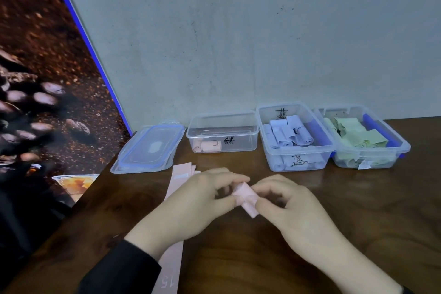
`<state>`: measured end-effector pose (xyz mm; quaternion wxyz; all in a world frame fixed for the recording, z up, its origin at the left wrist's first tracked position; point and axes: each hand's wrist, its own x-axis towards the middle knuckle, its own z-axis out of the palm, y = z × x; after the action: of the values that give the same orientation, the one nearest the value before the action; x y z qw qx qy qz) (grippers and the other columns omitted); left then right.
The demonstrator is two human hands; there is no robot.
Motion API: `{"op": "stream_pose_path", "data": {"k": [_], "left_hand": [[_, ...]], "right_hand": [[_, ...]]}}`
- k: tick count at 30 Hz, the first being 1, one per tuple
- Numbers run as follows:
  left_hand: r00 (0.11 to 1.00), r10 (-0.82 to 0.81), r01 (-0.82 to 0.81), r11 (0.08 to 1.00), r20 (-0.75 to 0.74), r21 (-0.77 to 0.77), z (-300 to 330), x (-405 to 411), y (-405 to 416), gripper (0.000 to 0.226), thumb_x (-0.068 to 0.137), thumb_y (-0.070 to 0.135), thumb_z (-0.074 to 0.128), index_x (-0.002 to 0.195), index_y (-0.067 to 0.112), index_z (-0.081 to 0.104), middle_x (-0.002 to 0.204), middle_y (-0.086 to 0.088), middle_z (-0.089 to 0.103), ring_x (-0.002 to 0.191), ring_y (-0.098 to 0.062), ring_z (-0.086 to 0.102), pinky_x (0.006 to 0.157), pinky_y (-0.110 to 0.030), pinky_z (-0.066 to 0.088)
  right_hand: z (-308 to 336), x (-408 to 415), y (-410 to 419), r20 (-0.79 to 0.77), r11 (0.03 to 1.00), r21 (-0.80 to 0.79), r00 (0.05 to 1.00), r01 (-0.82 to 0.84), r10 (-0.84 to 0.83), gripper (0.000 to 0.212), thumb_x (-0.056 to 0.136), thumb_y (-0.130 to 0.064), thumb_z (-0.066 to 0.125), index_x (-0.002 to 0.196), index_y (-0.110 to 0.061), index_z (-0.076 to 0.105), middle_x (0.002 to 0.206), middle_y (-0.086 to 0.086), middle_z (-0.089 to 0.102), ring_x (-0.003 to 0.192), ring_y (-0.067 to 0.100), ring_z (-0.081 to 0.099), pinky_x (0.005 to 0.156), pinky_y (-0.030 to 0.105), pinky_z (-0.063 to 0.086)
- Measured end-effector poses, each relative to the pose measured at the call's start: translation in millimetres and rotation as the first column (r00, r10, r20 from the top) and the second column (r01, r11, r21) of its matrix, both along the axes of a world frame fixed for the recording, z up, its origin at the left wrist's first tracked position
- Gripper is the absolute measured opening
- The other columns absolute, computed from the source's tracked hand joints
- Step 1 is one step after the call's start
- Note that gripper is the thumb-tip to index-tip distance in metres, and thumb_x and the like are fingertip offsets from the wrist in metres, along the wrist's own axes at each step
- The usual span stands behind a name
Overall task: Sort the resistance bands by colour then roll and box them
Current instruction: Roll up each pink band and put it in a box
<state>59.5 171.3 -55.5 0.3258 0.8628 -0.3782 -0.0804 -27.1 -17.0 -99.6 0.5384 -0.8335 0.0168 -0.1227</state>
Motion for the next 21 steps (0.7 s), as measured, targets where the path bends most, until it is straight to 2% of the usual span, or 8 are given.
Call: {"op": "stream_pose_path", "data": {"k": [4,7,10,12,14,16,18,21], "left_hand": [[0.998,-0.026,0.022,0.997,-0.062,-0.068,11,25,-16,0.035,0.092,0.026,0.071,0.124,0.040,0.067,0.098,0.016,0.065,0.090,-0.002,0.059,0.085,-0.019,0.047],[0.997,-0.050,0.044,0.995,-0.067,-0.094,11,46,-21,0.038,0.091,0.025,0.071,0.125,0.040,0.067,0.100,0.021,0.066,0.096,-0.006,0.061,0.092,-0.029,0.050],[0.997,-0.032,0.015,0.972,-0.069,-0.235,1,63,-21,0.036,0.092,0.029,0.071,0.122,0.047,0.065,0.107,0.019,0.069,0.102,-0.008,0.063,0.095,-0.036,0.052],[0.995,0.098,-0.093,0.909,-0.007,-0.406,-19,74,-15,0.025,0.095,0.029,0.066,0.117,0.041,0.068,0.110,0.022,0.067,0.109,-0.006,0.061,0.096,-0.032,0.051],[0.942,0.323,-0.238,0.829,0.087,-0.505,-41,89,-6,0.019,0.098,0.028,0.059,0.114,0.035,0.068,0.113,0.025,0.063,0.115,-0.002,0.057,0.098,-0.030,0.049],[0.873,0.472,-0.355,0.785,0.121,-0.507,-58,106,-2,0.028,0.100,0.024,0.054,0.125,0.029,0.065,0.121,0.021,0.059,0.121,-0.003,0.052,0.105,-0.033,0.046],[0.814,0.562,-0.432,0.756,0.149,-0.491,-65,116,-1,0.036,0.101,0.017,0.052,0.135,0.019,0.060,0.133,0.006,0.057,0.128,-0.011,0.048,0.112,-0.034,0.039],[0.818,0.518,-0.403,0.825,0.248,-0.395,-69,120,-6,0.044,0.099,0.010,0.054,0.143,0.013,0.054,0.147,0.000,0.051,0.139,-0.017,0.040,0.118,-0.038,0.032]], "right_hand": [[26,17,-11,-0.038,0.998,0.049,0.999,0.034,-0.032,0.013,0.088,-0.022,0.075,0.093,-0.034,0.076,0.088,-0.015,0.074,0.084,0.001,0.068,0.078,0.016,0.052],[45,35,-18,-0.089,0.996,-0.091,0.996,-0.020,0.012,0.009,0.090,-0.026,0.075,0.095,-0.034,0.075,0.086,-0.021,0.072,0.079,-0.006,0.064,0.070,0.007,0.046],[61,60,-27,-0.126,0.969,-0.244,0.992,-0.045,0.015,0.005,0.088,-0.029,0.074,0.092,-0.033,0.074,0.080,-0.023,0.069,0.072,-0.006,0.060,0.065,0.007,0.043],[73,79,-32,-0.126,0.943,-0.330,0.992,-0.043,0.001,0.005,0.086,-0.028,0.073,0.089,-0.033,0.073,0.073,-0.019,0.067,0.066,-0.004,0.059,0.061,0.009,0.042],[87,103,-39,-0.093,0.912,-0.408,0.996,-0.037,-0.001,0.007,0.085,-0.025,0.074,0.088,-0.031,0.073,0.067,-0.018,0.066,0.061,-0.004,0.057,0.058,0.008,0.041],[100,131,-43,-0.062,0.872,-0.488,0.998,-0.032,0.002,0.007,0.085,-0.025,0.075,0.088,-0.031,0.072,0.072,-0.016,0.067,0.064,-0.002,0.057,0.059,0.011,0.041],[105,165,-45,-0.062,0.813,-0.581,0.998,-0.036,0.000,0.007,0.086,-0.026,0.075,0.090,-0.031,0.070,0.080,-0.016,0.067,0.070,0.002,0.058,0.061,0.011,0.040],[99,216,-46,-0.149,0.716,-0.691,0.989,-0.093,-0.015,0.010,0.088,-0.023,0.075,0.094,-0.027,0.068,0.084,-0.014,0.067,0.074,0.008,0.060,0.060,0.009,0.042]]}}
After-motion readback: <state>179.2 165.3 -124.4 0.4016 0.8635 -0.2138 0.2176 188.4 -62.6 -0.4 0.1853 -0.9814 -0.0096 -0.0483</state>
